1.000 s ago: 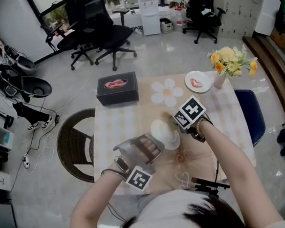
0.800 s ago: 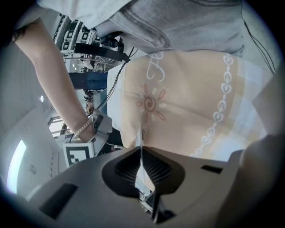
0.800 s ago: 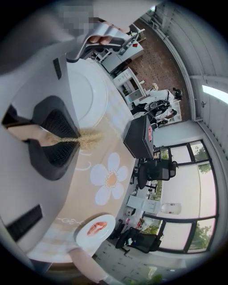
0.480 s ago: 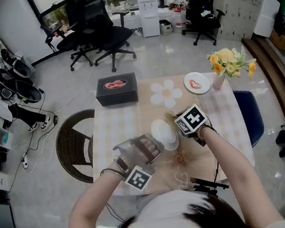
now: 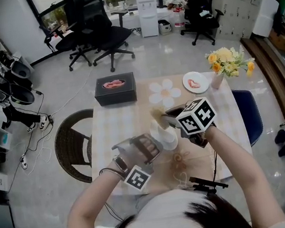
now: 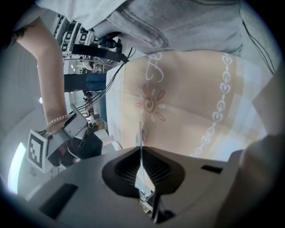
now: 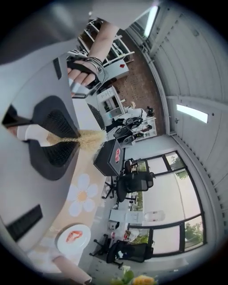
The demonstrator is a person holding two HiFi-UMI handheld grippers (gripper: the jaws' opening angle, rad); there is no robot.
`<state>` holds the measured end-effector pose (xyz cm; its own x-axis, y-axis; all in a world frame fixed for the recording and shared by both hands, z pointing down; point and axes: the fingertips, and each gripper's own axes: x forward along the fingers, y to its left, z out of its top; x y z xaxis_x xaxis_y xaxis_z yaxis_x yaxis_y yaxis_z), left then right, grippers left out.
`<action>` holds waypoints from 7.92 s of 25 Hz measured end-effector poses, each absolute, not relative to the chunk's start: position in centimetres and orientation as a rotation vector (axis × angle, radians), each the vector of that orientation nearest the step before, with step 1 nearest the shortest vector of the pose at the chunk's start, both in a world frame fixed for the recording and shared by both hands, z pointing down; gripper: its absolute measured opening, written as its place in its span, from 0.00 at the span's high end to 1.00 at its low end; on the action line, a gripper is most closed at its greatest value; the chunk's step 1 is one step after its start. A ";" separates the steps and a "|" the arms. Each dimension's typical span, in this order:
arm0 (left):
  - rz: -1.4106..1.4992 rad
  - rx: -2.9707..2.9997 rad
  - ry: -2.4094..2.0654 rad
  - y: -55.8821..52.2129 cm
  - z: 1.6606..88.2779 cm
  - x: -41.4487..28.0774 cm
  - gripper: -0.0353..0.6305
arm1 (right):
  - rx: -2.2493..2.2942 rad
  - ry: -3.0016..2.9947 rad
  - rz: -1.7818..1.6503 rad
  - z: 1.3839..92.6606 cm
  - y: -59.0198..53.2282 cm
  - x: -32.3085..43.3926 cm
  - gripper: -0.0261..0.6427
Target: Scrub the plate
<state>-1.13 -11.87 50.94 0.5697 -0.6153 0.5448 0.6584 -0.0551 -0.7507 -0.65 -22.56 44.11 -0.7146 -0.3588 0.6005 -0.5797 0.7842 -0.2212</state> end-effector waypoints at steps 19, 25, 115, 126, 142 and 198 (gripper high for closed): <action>-1.044 -1.221 -0.094 -11.9 51.6 -1.4 0.92 | 0.459 -2.413 0.461 46.0 -19.4 -5.0 0.91; -1.044 -1.216 -0.101 -12.0 51.6 -1.6 0.92 | 0.496 -2.411 0.457 46.3 -20.6 -5.2 0.91; -1.023 -2.158 0.769 -16.7 47.6 -2.2 0.92 | 1.433 -2.281 0.690 44.8 -23.5 8.9 0.91; -0.870 -2.453 1.095 -17.9 46.5 -4.2 0.92 | 1.560 -2.369 0.721 42.9 -23.5 9.9 0.91; -0.204 -3.196 1.549 -19.1 47.7 -6.1 0.92 | 1.556 -2.418 0.671 44.1 -22.1 8.8 0.91; 0.406 -3.424 2.004 -19.8 53.4 -7.1 0.92 | 1.488 -2.347 0.710 49.3 -19.8 7.2 0.91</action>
<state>-7.15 -19.85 53.39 0.5631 -0.7934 0.2311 -0.6410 -0.2429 0.7281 7.21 -19.83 49.35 -0.4346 -0.7664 0.4731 -0.9001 0.3516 -0.2573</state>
